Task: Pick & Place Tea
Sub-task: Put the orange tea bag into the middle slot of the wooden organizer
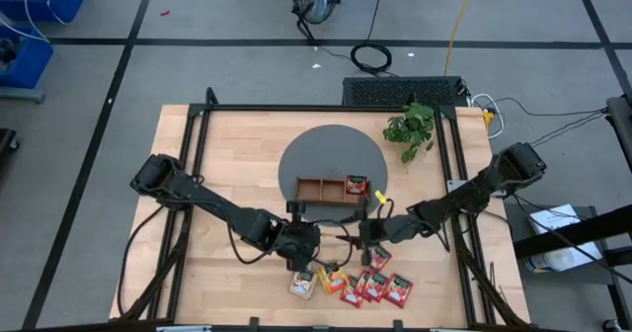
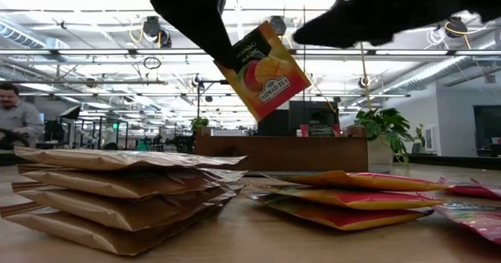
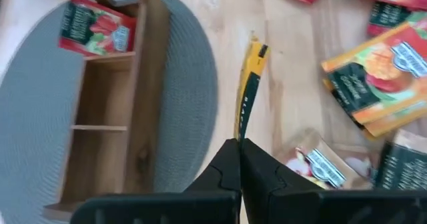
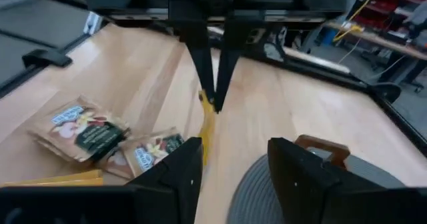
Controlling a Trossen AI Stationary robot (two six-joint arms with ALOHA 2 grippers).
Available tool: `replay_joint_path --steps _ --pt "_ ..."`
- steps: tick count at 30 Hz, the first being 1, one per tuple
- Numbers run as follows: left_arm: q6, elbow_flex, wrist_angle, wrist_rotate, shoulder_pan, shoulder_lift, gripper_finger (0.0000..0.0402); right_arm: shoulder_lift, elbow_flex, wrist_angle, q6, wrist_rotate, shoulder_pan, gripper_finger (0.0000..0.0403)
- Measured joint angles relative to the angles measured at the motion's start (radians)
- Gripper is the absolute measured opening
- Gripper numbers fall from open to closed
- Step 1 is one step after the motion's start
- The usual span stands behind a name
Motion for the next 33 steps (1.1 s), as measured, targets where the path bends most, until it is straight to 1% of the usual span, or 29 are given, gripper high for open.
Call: replay_joint_path --steps 4,7,9,12,19,29,33 --pt "0.001 0.0 -0.002 -0.003 0.012 0.0 0.0001 0.0 0.092 -0.174 0.051 -0.074 -0.036 0.0157" --pt "0.002 0.0 -0.001 -0.004 0.02 0.0 0.0001 0.0 0.133 -0.245 0.057 -0.08 -0.048 0.016" --pt "0.003 0.0 -0.001 -0.013 0.021 0.0 0.0001 0.0 0.15 -0.28 0.069 -0.11 -0.053 0.0161" --pt "0.005 0.0 -0.001 -0.017 0.027 0.0 0.0001 0.0 0.16 -0.277 0.09 -0.155 -0.057 0.0162" --pt "0.019 0.0 0.026 -0.021 0.04 0.0 0.0 0.002 0.161 -0.278 0.115 -0.154 -0.079 0.0162" --pt "0.037 0.0 0.048 -0.021 0.046 0.0 0.0 0.048 0.16 -0.264 0.129 -0.159 -0.138 0.0158" --pt "0.037 -0.003 0.053 -0.021 0.049 0.0 0.0 0.047 0.161 -0.23 0.128 -0.233 -0.145 0.0146"
